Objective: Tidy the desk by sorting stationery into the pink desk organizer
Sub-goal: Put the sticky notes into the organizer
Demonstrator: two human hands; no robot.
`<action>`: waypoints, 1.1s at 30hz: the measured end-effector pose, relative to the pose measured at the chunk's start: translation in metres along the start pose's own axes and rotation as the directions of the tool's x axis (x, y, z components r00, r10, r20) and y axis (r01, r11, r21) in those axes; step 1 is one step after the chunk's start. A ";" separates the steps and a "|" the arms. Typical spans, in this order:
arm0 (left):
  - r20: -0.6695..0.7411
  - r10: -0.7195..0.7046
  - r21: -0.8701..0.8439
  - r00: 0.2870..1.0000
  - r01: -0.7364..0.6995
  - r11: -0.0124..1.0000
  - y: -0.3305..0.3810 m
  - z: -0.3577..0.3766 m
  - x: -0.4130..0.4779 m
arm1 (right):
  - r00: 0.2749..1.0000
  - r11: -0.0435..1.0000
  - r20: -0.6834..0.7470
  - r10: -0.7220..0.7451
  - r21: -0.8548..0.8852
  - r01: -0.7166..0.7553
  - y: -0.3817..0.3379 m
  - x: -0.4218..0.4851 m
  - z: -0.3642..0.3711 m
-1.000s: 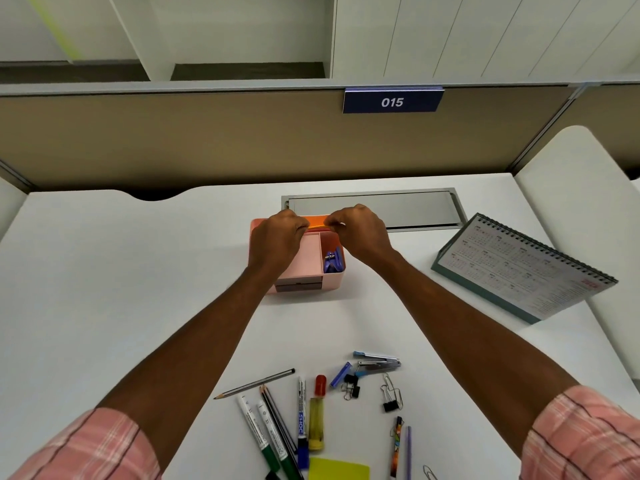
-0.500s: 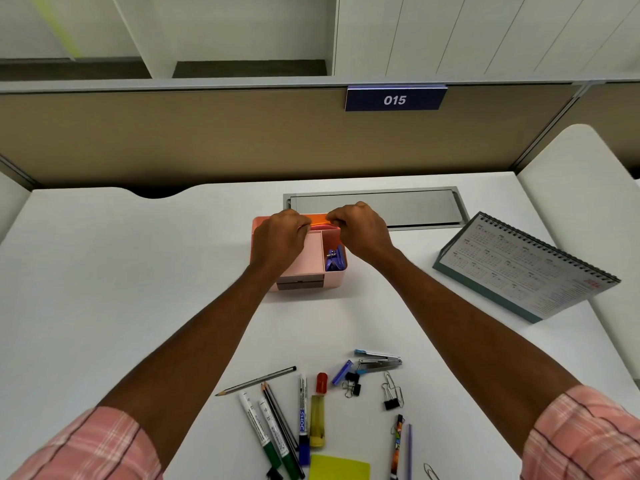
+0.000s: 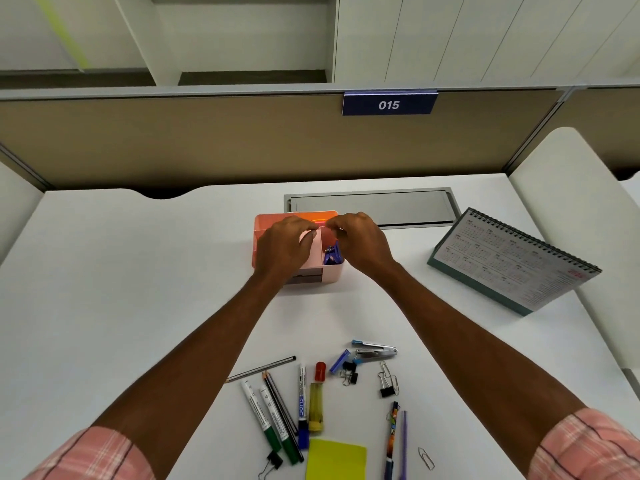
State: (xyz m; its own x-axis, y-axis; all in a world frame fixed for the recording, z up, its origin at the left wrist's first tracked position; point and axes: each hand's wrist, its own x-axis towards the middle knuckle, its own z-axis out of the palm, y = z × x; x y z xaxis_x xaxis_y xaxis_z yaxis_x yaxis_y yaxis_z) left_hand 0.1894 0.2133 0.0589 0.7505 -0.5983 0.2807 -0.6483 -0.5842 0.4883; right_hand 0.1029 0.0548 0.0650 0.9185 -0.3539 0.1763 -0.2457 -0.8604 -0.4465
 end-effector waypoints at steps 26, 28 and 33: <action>0.504 0.044 -0.099 0.863 0.006 0.995 0.068 0.010 -0.331 | 0.854 0.938 0.515 0.067 0.260 -0.230 -0.013 -0.292 0.043; 0.611 -0.017 -0.015 0.791 0.033 0.999 0.074 0.011 -0.344 | 0.830 0.945 0.554 0.061 0.236 -0.226 -0.011 -0.301 0.043; 0.637 -0.082 0.089 0.767 0.032 0.996 0.082 0.010 -0.350 | 0.805 0.930 0.582 0.115 0.222 -0.292 -0.007 -0.308 0.039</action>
State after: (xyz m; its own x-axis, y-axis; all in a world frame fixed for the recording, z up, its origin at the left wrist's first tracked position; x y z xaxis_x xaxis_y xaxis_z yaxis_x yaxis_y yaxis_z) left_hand -0.1272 0.3693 -0.0078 0.5465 -0.7603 -0.3510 -0.6329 -0.6495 0.4214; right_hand -0.1663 0.1844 -0.0208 0.8917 -0.1703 -0.4193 -0.4285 -0.6157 -0.6613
